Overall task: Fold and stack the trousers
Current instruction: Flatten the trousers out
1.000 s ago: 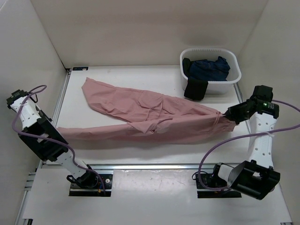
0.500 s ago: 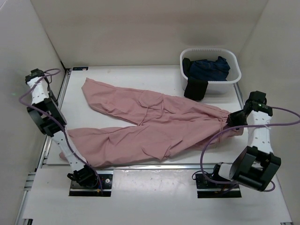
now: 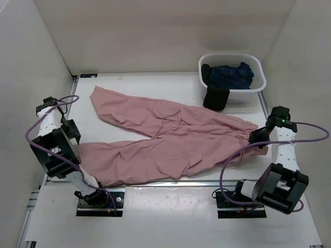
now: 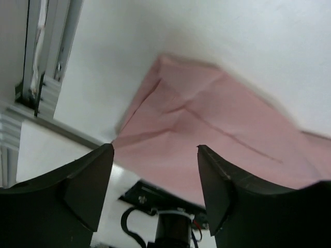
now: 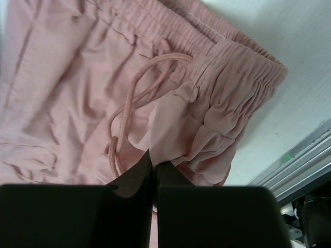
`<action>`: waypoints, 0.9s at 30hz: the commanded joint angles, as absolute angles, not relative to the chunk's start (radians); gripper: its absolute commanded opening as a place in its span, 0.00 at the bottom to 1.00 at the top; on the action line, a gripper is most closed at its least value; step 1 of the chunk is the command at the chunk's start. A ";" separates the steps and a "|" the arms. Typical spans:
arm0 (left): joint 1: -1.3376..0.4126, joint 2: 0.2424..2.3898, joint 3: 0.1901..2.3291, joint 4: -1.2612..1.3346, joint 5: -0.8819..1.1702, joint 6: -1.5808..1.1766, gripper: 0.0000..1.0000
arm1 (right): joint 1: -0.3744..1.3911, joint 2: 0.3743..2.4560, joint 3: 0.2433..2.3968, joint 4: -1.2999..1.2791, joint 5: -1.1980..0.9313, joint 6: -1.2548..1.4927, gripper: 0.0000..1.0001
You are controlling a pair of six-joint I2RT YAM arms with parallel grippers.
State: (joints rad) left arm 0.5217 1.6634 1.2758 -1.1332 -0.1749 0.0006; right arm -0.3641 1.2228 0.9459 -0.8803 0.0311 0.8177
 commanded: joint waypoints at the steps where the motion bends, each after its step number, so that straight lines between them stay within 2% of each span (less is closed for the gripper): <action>1: 0.474 1.678 1.264 -1.005 -0.129 0.000 0.78 | -0.357 1.197 0.920 -0.867 0.061 0.796 0.00; 6: 0.456 1.844 1.226 -0.965 -0.175 0.000 0.82 | -0.357 1.167 0.899 -0.876 0.092 0.796 0.00; 10: 0.428 1.911 1.154 -0.920 -0.186 0.000 0.80 | -0.357 1.158 0.890 -0.885 0.092 0.796 0.00; 11: 0.428 1.923 1.144 -0.920 -0.148 0.000 0.72 | -0.357 1.146 0.890 -0.885 0.092 0.796 0.00; 12: 0.428 1.934 1.144 -0.920 -0.132 0.000 0.54 | -0.357 1.146 0.879 -0.885 0.092 0.796 0.00; 13: 0.428 1.934 1.144 -0.920 -0.132 0.000 0.14 | -0.357 1.132 0.868 -0.894 0.092 0.796 0.00; 16: 0.428 1.925 1.204 -0.911 -0.195 0.000 0.14 | -0.357 1.108 0.857 -0.905 0.119 0.796 0.00; 24: 0.428 1.691 1.523 -0.943 -0.301 0.000 0.14 | -0.357 1.035 0.839 -0.968 0.149 0.787 0.00; 27: 0.428 1.636 1.513 -0.971 -0.342 0.000 0.14 | -0.357 1.008 0.830 -0.986 0.159 0.778 0.00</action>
State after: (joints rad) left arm 0.4183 1.7405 1.4990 -0.9623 -0.2340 -0.0010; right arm -0.3573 1.0359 0.8520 -0.9623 0.1047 0.8017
